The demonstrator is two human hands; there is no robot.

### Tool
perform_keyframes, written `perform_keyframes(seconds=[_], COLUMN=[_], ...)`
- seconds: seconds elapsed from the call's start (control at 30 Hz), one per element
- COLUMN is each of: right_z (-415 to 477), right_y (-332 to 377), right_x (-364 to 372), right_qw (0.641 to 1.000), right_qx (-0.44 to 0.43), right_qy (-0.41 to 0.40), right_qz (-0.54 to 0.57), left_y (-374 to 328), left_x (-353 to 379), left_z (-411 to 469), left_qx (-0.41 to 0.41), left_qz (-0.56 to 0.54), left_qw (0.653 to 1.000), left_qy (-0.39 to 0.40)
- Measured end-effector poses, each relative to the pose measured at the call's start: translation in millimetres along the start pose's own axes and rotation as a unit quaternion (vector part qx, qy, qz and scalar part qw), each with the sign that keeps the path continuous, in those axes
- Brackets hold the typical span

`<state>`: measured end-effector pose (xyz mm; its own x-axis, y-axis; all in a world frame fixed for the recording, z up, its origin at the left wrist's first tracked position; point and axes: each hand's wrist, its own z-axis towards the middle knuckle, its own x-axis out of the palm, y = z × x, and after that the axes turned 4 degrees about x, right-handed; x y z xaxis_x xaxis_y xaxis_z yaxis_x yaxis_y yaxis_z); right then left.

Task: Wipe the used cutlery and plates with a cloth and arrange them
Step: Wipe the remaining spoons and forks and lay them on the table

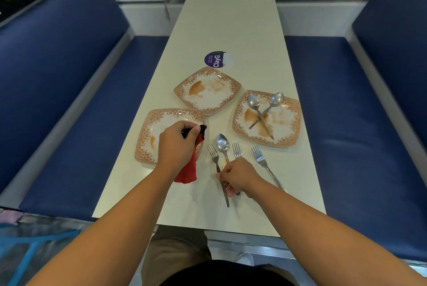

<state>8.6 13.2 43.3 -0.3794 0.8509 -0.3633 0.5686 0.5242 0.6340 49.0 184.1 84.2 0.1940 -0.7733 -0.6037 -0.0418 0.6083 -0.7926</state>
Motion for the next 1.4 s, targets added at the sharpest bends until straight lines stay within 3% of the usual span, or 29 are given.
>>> perform_keyframes(seconds=[0.23,0.47,0.63,0.77,0.93,1.03,1.17,1.27,1.4], right_z=[18,18,22,25,35,49,65,85,105], right_y=[-11,-5,-3,-5,4,9,15,15,10], right_x=[17,23,24,17,-21,-52,-94,-119,-133], right_qw=[0.995,0.956,0.967,0.977,0.983,0.962,0.929,0.908,0.902], right_qx=[-0.003,0.02,0.044,0.026,-0.049,-0.092,-0.054,0.004,0.075], right_qy=[-0.037,-0.066,-0.044,-0.043,-0.139,-0.245,-0.347,-0.375,-0.343], right_qz=[-0.093,-0.285,-0.248,-0.208,-0.105,-0.081,-0.122,-0.188,-0.251], left_y=[10,6,0,-1,-1,-4,-14,-18,-16], left_x=[-2,0,6,11,21,32,47,55,66], left_z=[-7,-5,-3,1,14,29,45,54,69], left_qx=[-0.026,-0.06,-0.069,-0.07,-0.08,-0.152,-0.26,-0.296,-0.3], left_qz=[-0.023,-0.07,-0.079,-0.098,-0.143,-0.252,-0.397,-0.423,-0.423], left_qw=[0.999,0.996,0.994,0.986,0.985,0.955,0.878,0.849,0.843], left_qy=[0.005,-0.006,0.037,0.115,0.052,0.026,0.061,0.113,0.146])
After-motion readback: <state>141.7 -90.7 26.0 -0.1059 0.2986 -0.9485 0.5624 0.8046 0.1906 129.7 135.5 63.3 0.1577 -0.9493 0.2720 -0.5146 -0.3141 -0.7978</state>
